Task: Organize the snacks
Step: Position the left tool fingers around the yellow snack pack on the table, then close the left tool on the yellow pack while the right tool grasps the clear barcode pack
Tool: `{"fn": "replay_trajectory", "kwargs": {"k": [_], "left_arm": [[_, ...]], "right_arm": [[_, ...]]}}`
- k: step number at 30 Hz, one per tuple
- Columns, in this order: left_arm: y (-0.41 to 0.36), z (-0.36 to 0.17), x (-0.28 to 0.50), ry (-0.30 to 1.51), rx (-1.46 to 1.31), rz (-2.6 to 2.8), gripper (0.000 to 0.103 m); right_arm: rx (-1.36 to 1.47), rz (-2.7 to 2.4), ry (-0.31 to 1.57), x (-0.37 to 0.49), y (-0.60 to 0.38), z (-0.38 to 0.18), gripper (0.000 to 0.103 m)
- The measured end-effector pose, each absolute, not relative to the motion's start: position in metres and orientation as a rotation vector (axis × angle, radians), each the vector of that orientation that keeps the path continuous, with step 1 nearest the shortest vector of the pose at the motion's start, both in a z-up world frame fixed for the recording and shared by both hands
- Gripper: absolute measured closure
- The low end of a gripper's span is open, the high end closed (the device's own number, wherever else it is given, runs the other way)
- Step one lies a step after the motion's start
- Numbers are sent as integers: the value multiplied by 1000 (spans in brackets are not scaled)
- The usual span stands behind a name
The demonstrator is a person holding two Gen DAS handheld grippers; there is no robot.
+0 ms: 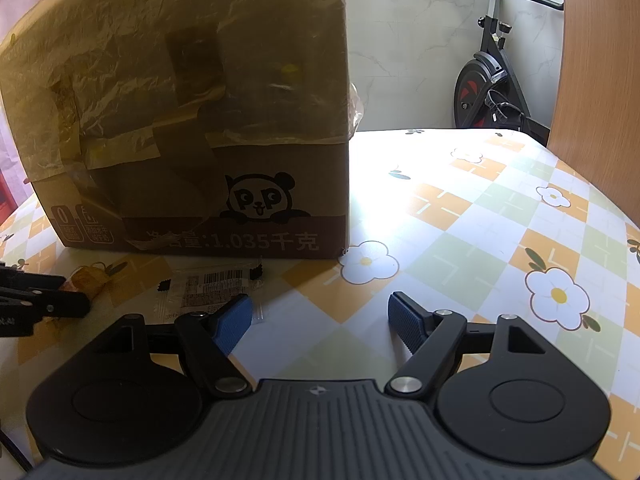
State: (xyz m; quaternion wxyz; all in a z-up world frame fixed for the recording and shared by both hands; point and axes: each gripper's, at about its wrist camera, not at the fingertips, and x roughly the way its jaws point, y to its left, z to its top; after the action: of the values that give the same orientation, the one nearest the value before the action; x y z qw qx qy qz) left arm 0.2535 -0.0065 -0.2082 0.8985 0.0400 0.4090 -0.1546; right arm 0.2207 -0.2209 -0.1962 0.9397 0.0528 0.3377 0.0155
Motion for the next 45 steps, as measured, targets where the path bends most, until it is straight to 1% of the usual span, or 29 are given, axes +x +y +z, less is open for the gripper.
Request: {"fn": "replay_trajectory", "kwargs": {"k": [7, 8, 10, 15, 19, 25, 26, 27, 29, 32, 34, 35, 36, 39, 42, 45], "left_arm": [[10, -208, 247, 839, 2, -285, 66], [10, -208, 246, 836, -1, -284, 66], [15, -207, 243, 828, -6, -284, 66], [16, -209, 242, 820, -38, -288, 65], [23, -207, 239, 811, -56, -291, 66], [24, -208, 237, 802, -58, -293, 66], [24, -209, 237, 801, -57, -294, 66], [23, -210, 236, 801, -55, -294, 66], [23, -210, 236, 799, -53, -293, 66], [21, -211, 235, 796, -45, -288, 65], [21, -211, 235, 795, -39, -288, 65], [21, -211, 235, 794, -39, -289, 65], [21, -211, 235, 795, -40, -289, 65], [21, -211, 235, 794, -36, -289, 65], [19, -210, 235, 794, -26, -287, 65], [19, -210, 234, 794, -25, -287, 65]], "right_arm": [[-2, 86, 712, 221, -202, -197, 25], [-20, 97, 712, 221, -198, -197, 26], [-39, 118, 714, 221, -193, -197, 26], [-11, 145, 755, 227, -193, -193, 26], [39, 164, 736, 230, -190, -185, 26], [-28, 211, 745, 246, -165, -187, 26], [-46, 203, 756, 250, -161, -190, 23], [-55, 196, 759, 252, -159, -193, 16], [-63, 182, 747, 254, -158, -197, 12], [-57, 192, 745, 254, -160, -198, 12], [-50, 192, 742, 253, -162, -198, 13], [-47, 190, 738, 251, -162, -197, 18], [-45, 188, 731, 248, -164, -197, 25], [-32, 187, 718, 242, -168, -196, 33], [-22, 188, 713, 238, -169, -195, 37], [-19, 192, 709, 237, -171, -195, 39]]}}
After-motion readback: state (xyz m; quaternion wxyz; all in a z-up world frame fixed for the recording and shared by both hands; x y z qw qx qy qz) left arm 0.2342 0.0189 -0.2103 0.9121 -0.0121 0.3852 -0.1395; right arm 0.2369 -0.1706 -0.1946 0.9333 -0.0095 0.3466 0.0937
